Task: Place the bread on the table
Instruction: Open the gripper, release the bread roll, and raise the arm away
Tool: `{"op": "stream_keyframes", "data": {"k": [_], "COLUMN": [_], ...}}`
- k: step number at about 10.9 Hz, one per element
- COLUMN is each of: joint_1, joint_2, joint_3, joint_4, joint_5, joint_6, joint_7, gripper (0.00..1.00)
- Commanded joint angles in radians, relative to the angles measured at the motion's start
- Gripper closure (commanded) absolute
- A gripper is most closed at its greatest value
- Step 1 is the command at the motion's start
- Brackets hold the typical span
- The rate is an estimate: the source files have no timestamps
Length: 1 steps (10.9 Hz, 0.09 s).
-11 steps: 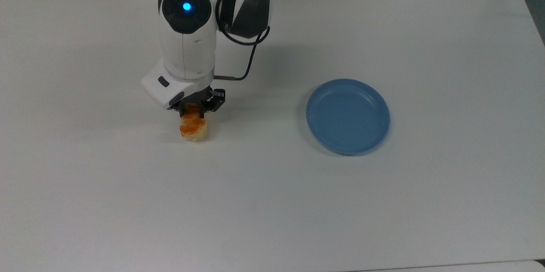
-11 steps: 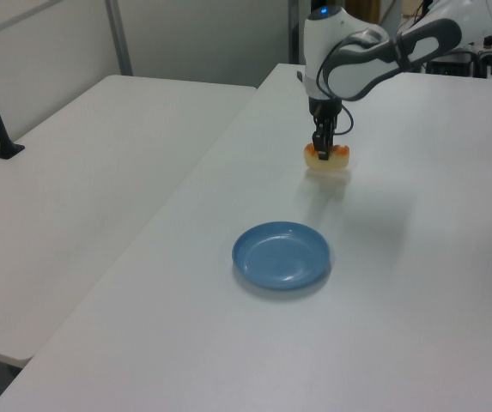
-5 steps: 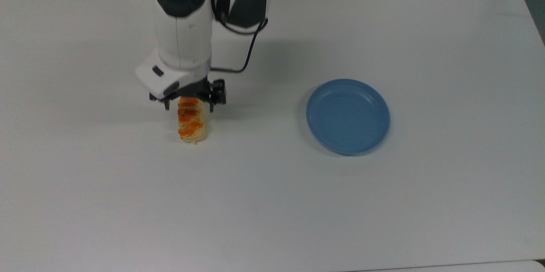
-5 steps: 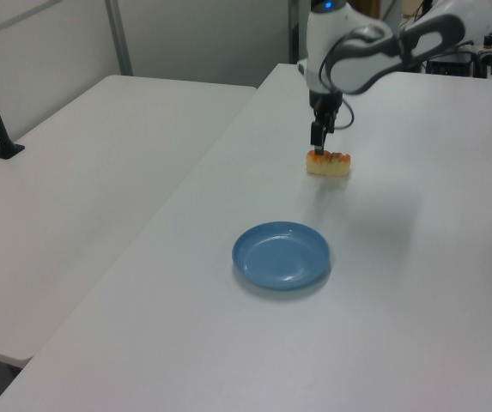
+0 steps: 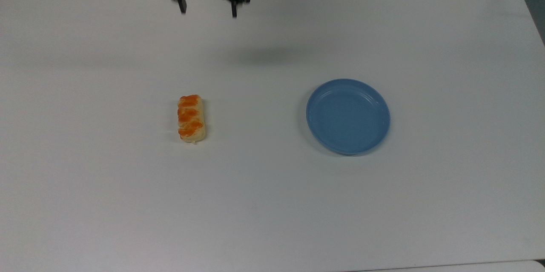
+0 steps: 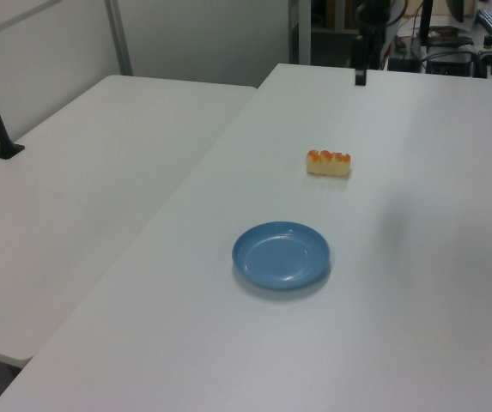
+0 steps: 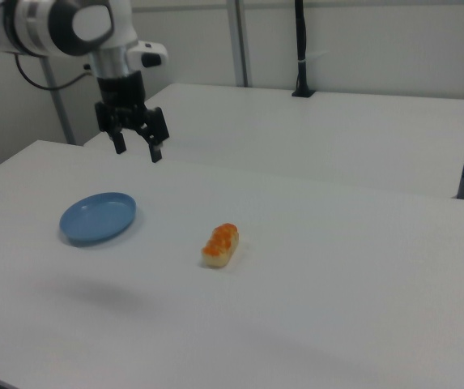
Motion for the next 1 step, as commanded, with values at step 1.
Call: {"op": "stream_keyframes", "data": {"k": [1], "joint_1": [-0.082], "joint_2": [-0.053], "joint_3": [0.081], "joint_4": [-0.024], "joint_5": [-0.015], "joint_6": [-0.031], "joint_7": [0.019], "gripper": [0.00]}}
